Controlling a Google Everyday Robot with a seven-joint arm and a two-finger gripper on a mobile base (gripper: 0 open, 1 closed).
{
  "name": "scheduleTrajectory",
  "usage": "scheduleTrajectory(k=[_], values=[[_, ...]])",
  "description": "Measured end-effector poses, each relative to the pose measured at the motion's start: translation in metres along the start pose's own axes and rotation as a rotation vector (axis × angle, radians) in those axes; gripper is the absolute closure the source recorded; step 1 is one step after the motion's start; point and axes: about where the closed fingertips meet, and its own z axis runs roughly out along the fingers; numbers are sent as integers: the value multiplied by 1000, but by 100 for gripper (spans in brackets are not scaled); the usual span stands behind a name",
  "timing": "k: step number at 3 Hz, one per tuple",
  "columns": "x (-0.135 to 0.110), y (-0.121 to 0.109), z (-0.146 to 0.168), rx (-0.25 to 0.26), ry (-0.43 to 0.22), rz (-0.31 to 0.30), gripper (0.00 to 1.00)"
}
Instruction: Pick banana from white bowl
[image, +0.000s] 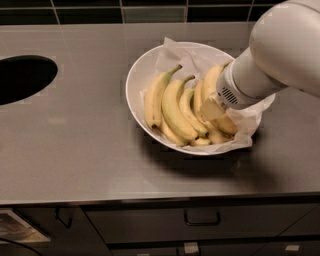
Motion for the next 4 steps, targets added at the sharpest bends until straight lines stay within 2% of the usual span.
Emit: scheduleTrajectory(k=[1,2,3,4], values=[[1,-3,5,41,3,18,57],[1,-3,9,53,5,23,81],[1,-3,9,52,5,23,100],[-1,-5,6,3,-32,19,100]])
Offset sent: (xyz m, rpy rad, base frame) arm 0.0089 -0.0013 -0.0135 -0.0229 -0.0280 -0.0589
